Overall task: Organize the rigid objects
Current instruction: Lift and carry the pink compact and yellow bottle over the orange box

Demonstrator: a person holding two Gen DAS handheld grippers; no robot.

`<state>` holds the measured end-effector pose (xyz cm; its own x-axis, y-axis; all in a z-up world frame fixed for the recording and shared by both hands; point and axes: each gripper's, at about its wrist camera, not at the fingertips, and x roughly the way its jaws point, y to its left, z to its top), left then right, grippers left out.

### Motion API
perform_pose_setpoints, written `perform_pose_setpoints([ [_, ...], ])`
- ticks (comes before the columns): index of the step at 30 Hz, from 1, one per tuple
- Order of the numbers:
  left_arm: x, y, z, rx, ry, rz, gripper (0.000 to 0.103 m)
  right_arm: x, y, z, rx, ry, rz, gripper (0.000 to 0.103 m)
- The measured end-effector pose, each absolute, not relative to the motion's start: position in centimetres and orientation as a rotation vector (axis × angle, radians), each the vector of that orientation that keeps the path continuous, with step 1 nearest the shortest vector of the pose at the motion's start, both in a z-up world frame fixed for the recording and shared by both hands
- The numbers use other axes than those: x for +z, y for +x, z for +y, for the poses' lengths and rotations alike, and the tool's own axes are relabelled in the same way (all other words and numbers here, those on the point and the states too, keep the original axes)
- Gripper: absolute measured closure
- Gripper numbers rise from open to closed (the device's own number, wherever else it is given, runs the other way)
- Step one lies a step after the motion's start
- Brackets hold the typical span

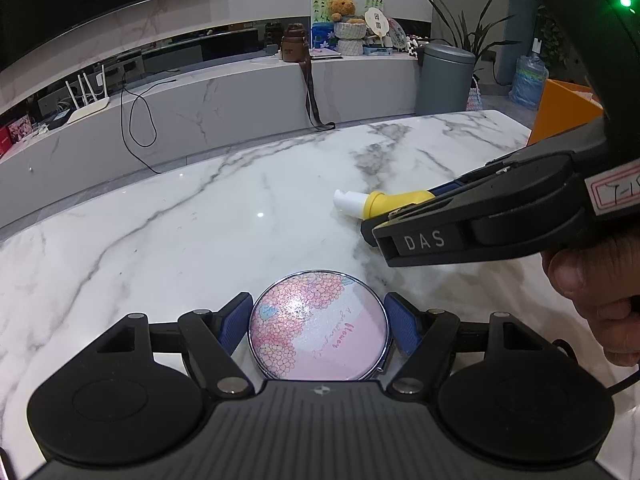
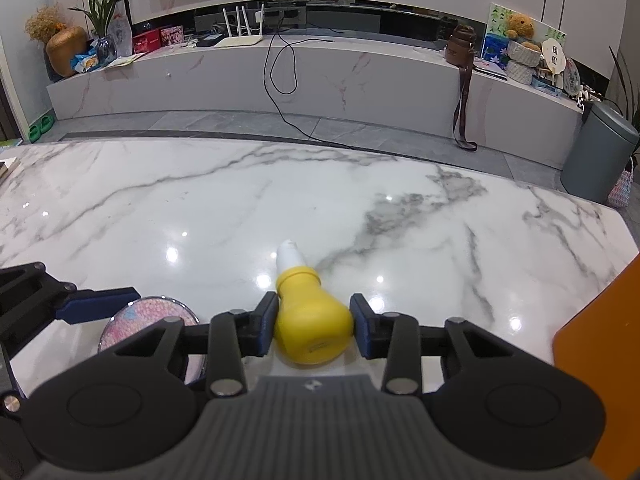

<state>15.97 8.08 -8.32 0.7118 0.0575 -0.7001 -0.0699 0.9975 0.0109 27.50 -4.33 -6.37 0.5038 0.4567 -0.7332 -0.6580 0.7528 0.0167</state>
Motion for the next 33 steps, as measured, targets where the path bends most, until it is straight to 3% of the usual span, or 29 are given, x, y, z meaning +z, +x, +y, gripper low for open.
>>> perform_pose_setpoints([
  [33, -2.6, 13.7, 3.0, 0.033, 0.035, 0.686, 0.020, 1.5, 26.0, -11.0, 0.629, -0.210, 0.668, 0.064],
])
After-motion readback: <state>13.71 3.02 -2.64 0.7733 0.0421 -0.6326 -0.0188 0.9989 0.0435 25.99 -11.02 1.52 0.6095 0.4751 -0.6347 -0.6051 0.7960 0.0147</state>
